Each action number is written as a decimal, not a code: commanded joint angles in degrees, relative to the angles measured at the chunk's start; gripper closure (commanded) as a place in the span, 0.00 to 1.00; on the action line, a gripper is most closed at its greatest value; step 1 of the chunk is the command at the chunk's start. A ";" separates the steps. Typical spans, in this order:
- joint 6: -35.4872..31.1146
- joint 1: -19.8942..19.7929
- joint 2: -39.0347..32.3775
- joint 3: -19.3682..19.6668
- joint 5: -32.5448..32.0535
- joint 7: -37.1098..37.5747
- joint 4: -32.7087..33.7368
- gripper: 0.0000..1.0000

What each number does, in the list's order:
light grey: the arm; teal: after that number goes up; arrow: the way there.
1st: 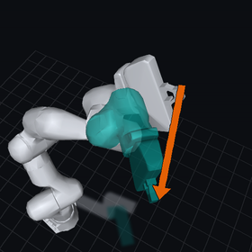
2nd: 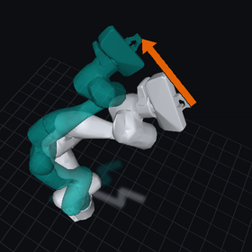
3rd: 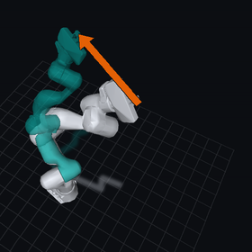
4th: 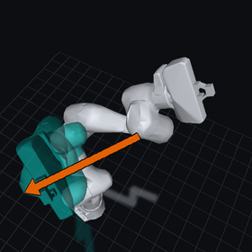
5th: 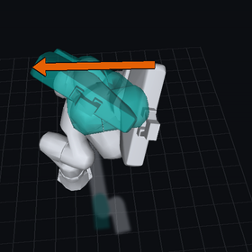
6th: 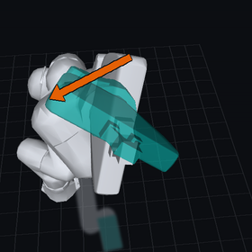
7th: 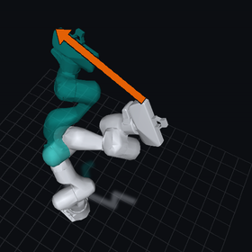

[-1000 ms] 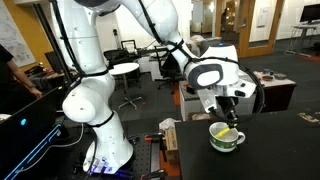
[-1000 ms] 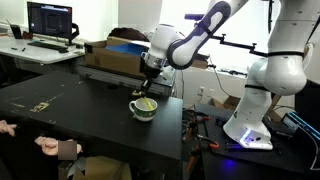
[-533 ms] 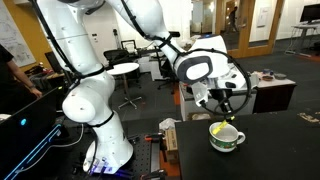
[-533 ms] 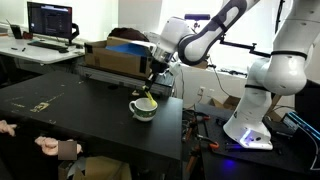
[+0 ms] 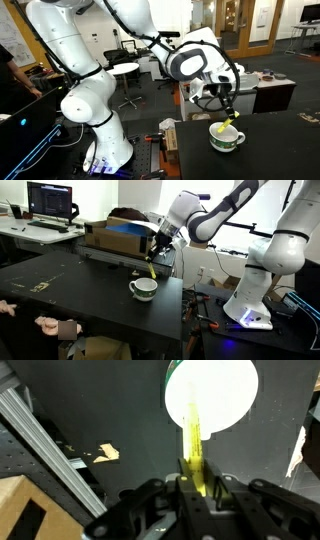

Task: Put the yellow sharpie on the table

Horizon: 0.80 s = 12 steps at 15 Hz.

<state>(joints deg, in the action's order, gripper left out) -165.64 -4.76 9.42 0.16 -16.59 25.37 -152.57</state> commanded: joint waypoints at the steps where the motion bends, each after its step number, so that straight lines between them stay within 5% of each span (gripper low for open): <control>1: 0.67 -4.36 2.89 -1.60 -6.34 9.05 -1.67 0.95; 7: 3.03 -7.99 -0.36 -1.70 -11.56 17.52 0.31 0.95; 12: 5.14 -7.95 -5.60 -0.53 -9.44 17.16 2.58 0.95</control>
<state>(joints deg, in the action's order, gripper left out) -162.53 -12.37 7.25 -0.27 -26.34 41.09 -152.46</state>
